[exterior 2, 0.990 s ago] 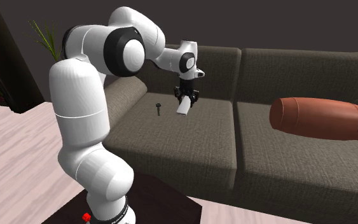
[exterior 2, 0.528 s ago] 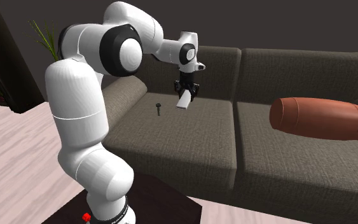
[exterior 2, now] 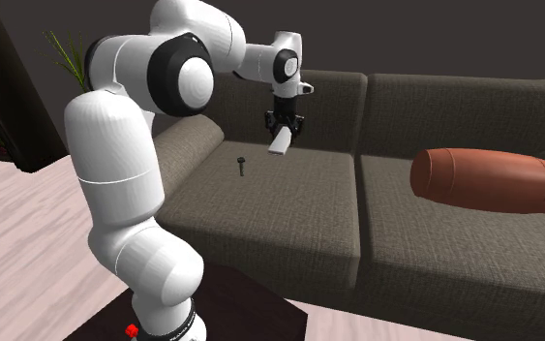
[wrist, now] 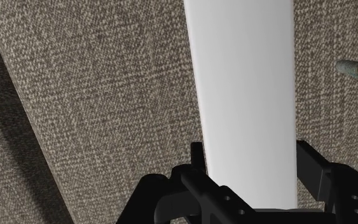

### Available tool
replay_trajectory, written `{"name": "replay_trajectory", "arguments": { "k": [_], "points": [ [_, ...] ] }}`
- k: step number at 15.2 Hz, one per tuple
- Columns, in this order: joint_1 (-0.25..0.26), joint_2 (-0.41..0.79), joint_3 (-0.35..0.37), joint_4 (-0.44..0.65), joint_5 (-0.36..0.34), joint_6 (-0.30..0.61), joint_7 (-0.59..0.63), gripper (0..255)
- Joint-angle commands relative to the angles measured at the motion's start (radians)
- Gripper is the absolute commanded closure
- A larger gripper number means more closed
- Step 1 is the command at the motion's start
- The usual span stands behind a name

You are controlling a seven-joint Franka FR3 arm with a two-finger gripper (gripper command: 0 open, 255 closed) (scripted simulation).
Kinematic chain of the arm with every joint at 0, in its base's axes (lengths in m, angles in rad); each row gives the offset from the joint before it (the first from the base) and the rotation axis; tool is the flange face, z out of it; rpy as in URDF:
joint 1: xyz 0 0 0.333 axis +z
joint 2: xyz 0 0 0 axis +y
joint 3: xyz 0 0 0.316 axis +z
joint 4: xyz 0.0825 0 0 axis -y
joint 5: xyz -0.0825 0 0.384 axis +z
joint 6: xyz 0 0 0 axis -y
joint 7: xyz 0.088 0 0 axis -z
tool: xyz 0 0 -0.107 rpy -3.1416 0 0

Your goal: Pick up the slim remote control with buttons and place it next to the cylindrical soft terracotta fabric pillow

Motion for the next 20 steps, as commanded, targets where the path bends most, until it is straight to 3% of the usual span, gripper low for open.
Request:
{"name": "replay_trajectory", "arguments": {
  "k": [1,18,20],
  "points": [
    [0.0,-0.006,0.0,0.02,0.0,-0.026,0.0,255],
    [0.0,0.003,0.0,0.254,-0.001,-0.251,0.005,255],
    [-0.025,-0.004,-0.022,0.247,0.001,-0.251,-0.042,255]
  ]
}}
